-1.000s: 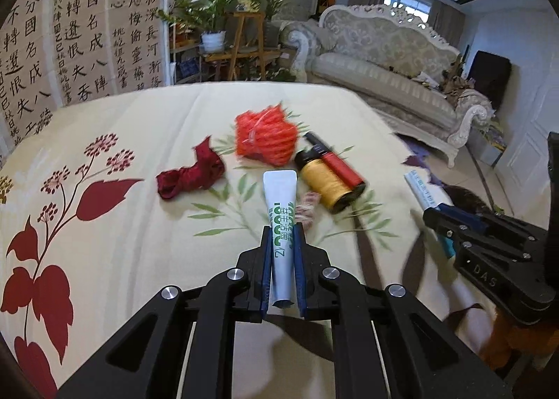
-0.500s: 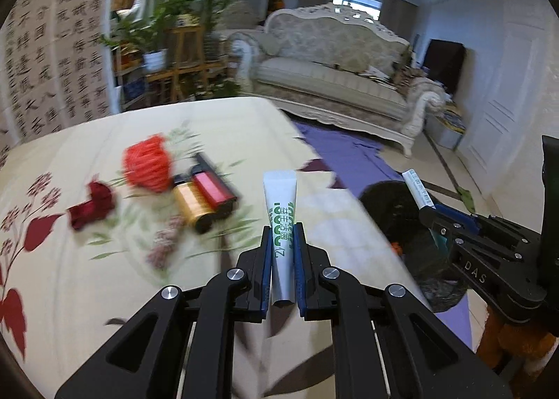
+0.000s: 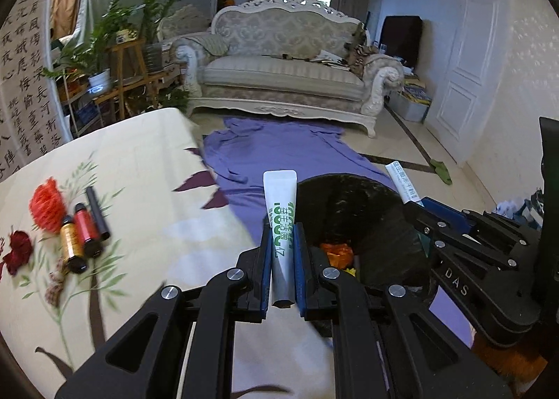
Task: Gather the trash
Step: 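Carry both tubes over the black bin and open both tools to drop them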
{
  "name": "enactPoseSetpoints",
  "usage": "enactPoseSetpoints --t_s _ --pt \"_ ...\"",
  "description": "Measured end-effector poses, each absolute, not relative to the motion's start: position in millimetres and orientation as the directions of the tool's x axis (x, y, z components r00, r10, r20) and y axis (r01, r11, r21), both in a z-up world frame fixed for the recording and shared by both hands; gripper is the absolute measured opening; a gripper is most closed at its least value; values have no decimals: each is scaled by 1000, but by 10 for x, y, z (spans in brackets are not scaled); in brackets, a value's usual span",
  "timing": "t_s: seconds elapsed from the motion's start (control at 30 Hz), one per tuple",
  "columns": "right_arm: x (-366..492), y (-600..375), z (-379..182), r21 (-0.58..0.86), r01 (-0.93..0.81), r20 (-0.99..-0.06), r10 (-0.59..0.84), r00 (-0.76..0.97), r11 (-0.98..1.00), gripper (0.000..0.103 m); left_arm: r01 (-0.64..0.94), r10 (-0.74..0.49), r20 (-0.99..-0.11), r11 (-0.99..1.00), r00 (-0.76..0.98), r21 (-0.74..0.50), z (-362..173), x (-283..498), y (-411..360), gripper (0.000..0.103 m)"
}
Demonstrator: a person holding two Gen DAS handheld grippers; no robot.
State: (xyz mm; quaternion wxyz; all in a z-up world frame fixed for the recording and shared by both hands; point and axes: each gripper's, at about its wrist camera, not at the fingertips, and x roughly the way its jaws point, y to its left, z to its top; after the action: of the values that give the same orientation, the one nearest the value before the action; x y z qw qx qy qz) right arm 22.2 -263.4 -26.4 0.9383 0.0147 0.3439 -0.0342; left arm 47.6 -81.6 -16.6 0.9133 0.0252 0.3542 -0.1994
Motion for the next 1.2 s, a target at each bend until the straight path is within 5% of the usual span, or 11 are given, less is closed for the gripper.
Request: enactPoseSetpoints --t_s 0.43,0.63,1.2 --pt "395 -3055 -366 39 124 -648 -70 758 992 19 433 -320 -693 901 646 -11 -353 703 -1328 15" --pt "418 -3147 -414 41 143 -648 -83 757 989 36 418 -288 -699 908 654 17 -405 694 -1367 48" --pt "335 -2987 -382 58 117 -644 -53 764 991 48 330 -245 -703 944 668 -15 -313 658 -980 63"
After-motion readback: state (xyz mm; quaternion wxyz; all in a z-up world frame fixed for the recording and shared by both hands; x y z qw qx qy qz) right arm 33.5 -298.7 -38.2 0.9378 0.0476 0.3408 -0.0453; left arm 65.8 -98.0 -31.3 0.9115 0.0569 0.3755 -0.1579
